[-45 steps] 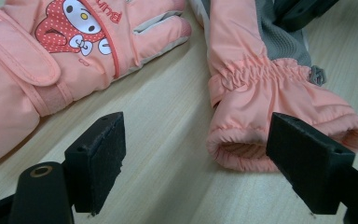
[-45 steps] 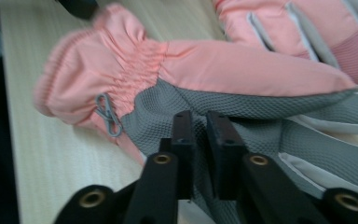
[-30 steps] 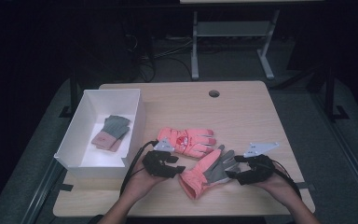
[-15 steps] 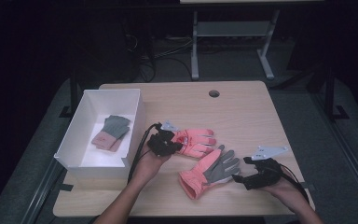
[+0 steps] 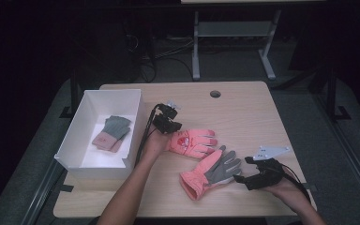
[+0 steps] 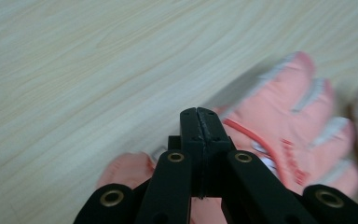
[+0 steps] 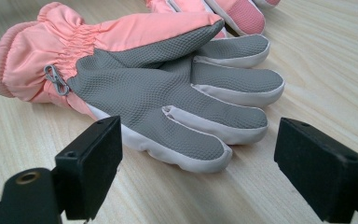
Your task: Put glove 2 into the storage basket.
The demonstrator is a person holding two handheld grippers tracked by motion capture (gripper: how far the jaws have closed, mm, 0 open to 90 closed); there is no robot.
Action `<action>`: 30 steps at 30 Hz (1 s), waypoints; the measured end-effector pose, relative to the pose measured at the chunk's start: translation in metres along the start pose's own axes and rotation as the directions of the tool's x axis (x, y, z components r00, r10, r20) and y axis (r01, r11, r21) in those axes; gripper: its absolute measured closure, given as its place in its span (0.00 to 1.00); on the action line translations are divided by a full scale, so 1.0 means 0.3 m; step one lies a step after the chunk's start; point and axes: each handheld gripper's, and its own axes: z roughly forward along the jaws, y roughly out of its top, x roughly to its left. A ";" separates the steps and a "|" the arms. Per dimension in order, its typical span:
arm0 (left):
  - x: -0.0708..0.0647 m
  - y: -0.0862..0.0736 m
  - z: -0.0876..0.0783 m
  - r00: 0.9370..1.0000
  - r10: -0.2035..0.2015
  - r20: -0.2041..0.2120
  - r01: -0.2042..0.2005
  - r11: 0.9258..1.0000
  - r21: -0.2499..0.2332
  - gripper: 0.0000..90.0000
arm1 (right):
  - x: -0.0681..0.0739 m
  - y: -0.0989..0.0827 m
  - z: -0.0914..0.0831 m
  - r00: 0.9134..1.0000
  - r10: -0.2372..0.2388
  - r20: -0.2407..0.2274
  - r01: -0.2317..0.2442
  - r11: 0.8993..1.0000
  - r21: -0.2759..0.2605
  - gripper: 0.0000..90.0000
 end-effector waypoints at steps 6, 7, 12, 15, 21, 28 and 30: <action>0.032 0.009 0.045 0.999 -0.014 -0.040 0.016 0.999 0.045 1.00 | -0.005 -0.003 -0.002 1.000 0.003 0.002 -0.003 1.000 0.003 0.17; 0.037 0.010 0.049 0.999 -0.009 -0.050 0.012 0.998 0.063 1.00 | -0.006 -0.003 -0.001 1.000 0.005 0.004 -0.005 1.000 0.003 0.17; 0.038 -0.006 0.050 0.998 -0.015 -0.062 0.021 0.995 0.096 1.00 | -0.006 -0.002 -0.001 1.000 -0.005 0.003 0.005 1.000 0.000 0.17; 0.030 -0.020 0.036 0.997 -0.012 -0.077 0.019 0.995 0.100 1.00 | -0.006 -0.002 0.000 1.000 -0.006 0.004 0.006 1.000 -0.001 0.17; 0.008 -0.056 0.010 0.996 -0.019 -0.088 0.029 0.993 0.112 1.00 | -0.005 -0.001 -0.001 1.000 -0.002 0.002 0.002 1.000 0.003 0.17; -0.039 -0.091 -0.032 0.996 0.007 -0.089 0.003 0.994 0.110 1.00 | -0.003 0.000 -0.001 1.000 0.000 0.000 0.000 1.000 0.007 0.17; -0.054 -0.100 -0.045 0.996 0.011 -0.092 -0.002 0.995 0.098 1.00 | -0.003 0.000 0.001 1.000 0.001 -0.001 -0.001 1.000 0.005 0.17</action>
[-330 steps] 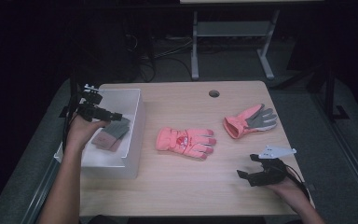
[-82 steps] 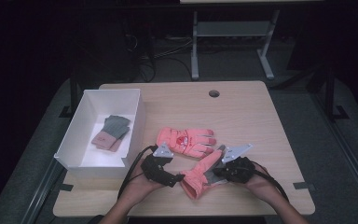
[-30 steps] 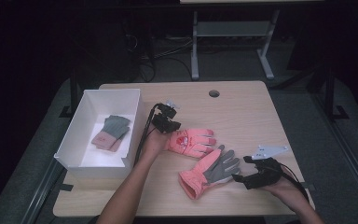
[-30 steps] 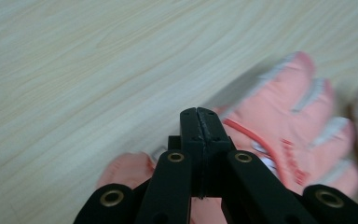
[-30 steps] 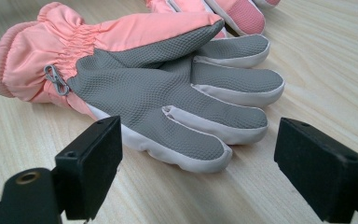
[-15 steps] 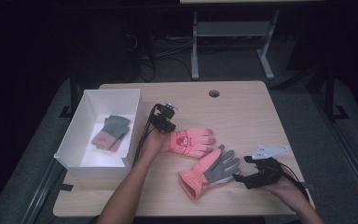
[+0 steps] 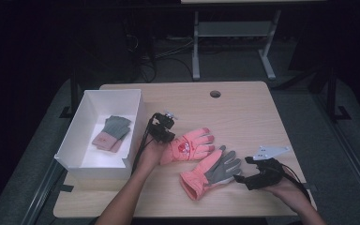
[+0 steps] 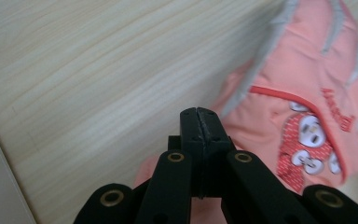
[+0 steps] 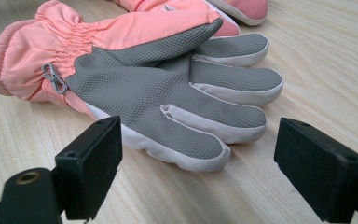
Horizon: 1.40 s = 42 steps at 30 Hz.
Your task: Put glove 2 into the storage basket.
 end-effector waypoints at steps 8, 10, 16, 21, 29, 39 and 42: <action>-0.016 -0.042 -0.019 1.000 0.000 0.030 0.000 1.000 0.028 1.00 | 0.000 0.000 -0.002 1.000 -0.005 -0.001 0.005 1.000 0.000 0.17; -0.029 -0.057 -0.032 0.999 0.001 0.044 -0.002 1.000 0.029 1.00 | 0.001 0.000 -0.002 1.000 0.002 -0.003 -0.002 1.000 0.001 0.17; -0.057 -0.089 -0.062 0.998 0.014 0.063 -0.015 1.000 0.007 1.00 | 0.002 0.001 0.000 1.000 0.001 -0.006 0.000 1.000 0.005 0.17; -0.070 -0.073 -0.093 0.993 0.035 0.115 -0.028 0.998 -0.055 0.91 | 0.001 0.002 0.003 1.000 -0.003 -0.006 0.003 1.000 0.006 0.17; -0.081 -0.042 -0.055 0.981 0.127 0.148 -0.122 0.992 -0.043 0.59 | 0.001 0.000 0.002 1.000 0.001 -0.008 -0.001 1.000 0.006 0.17; -0.063 -0.054 0.023 0.979 0.094 0.182 -0.099 0.995 0.018 0.60 | -0.004 -0.001 0.002 1.000 -0.010 -0.012 0.010 1.000 0.002 0.17; -0.061 -0.053 0.018 0.980 0.083 0.183 -0.087 0.996 0.016 0.74 | -0.001 -0.001 0.003 1.000 -0.007 -0.012 0.007 1.000 0.005 0.17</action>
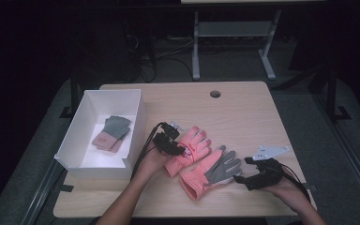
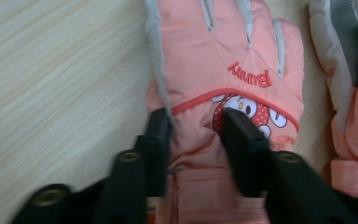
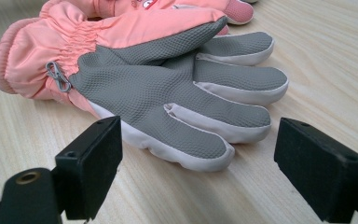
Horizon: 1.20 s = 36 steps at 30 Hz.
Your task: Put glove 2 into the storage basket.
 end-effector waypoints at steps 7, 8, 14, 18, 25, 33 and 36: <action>0.011 0.005 -0.013 0.999 -0.031 0.035 0.032 0.999 -0.004 0.92 | 0.009 0.003 0.004 1.000 0.006 -0.008 -0.006 1.000 0.010 0.17; 0.014 0.008 -0.019 0.999 -0.031 0.043 0.031 1.000 -0.001 0.93 | 0.010 0.003 0.005 1.000 0.007 -0.012 -0.007 1.000 0.013 0.16; 0.016 0.038 -0.058 0.998 -0.024 0.051 0.026 0.999 -0.035 0.93 | 0.037 0.007 0.011 0.999 -0.016 -0.051 0.017 1.000 0.011 0.38; 0.015 0.056 -0.080 0.997 -0.024 0.069 0.028 0.998 -0.050 0.93 | 0.057 0.012 0.011 0.991 -0.040 -0.130 0.039 0.999 -0.007 0.77; 0.001 0.076 -0.117 0.994 -0.015 0.107 0.024 0.996 -0.081 0.93 | 0.117 0.024 0.060 0.975 -0.101 -0.199 0.106 0.994 0.011 1.00; -0.008 0.088 -0.170 0.991 -0.014 0.132 0.030 0.992 -0.121 0.93 | 0.179 0.059 0.144 0.962 -0.154 -0.227 0.170 0.984 0.053 1.00; -0.008 0.089 -0.184 0.990 -0.011 0.141 0.029 0.992 -0.124 0.93 | 0.185 0.080 0.173 0.960 -0.164 -0.226 0.181 0.982 0.055 1.00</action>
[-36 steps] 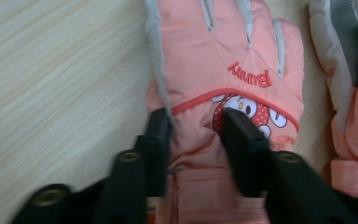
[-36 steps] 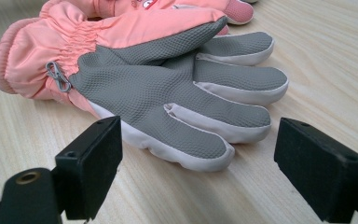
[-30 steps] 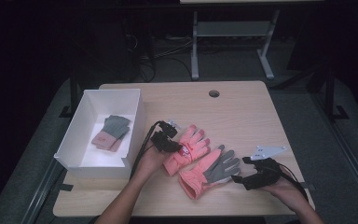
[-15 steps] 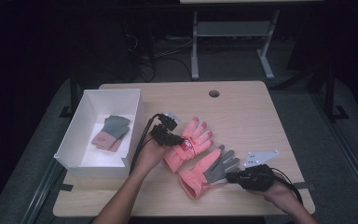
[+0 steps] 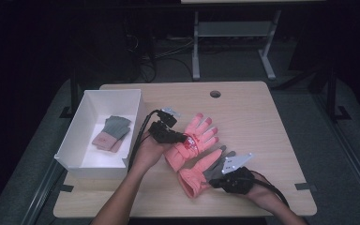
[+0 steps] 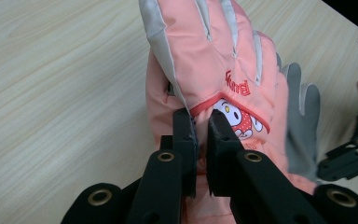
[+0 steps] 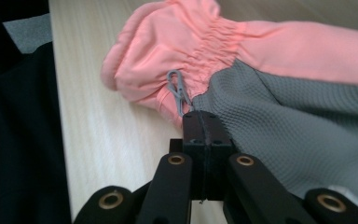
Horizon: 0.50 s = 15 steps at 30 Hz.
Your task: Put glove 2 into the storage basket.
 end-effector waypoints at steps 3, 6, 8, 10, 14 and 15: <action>0.002 0.002 -0.006 1.000 0.000 0.005 0.000 1.000 -0.004 0.93 | -0.004 0.023 0.021 1.000 -0.006 0.004 0.006 1.000 0.001 1.00; -0.001 0.004 -0.008 1.000 -0.009 0.016 0.009 1.000 -0.012 0.93 | -0.012 0.041 0.035 1.000 -0.014 0.007 0.014 1.000 0.000 1.00; -0.002 0.007 -0.011 1.000 0.006 0.025 -0.006 1.000 -0.003 0.93 | -0.011 0.038 0.024 1.000 -0.014 0.008 0.014 1.000 -0.005 1.00; -0.011 0.011 -0.012 0.999 0.012 0.034 -0.012 1.000 -0.007 0.93 | -0.014 0.029 -0.006 1.000 -0.004 0.014 0.004 1.000 -0.026 1.00; -0.028 0.026 -0.009 0.996 0.050 0.070 -0.051 0.999 0.008 0.93 | -0.049 -0.014 -0.089 0.997 0.035 0.066 -0.031 0.997 -0.066 0.99; -0.034 0.031 -0.005 0.995 0.054 0.080 -0.054 0.998 0.007 0.93 | -0.063 -0.030 -0.110 0.995 0.057 0.081 -0.050 0.996 -0.077 0.99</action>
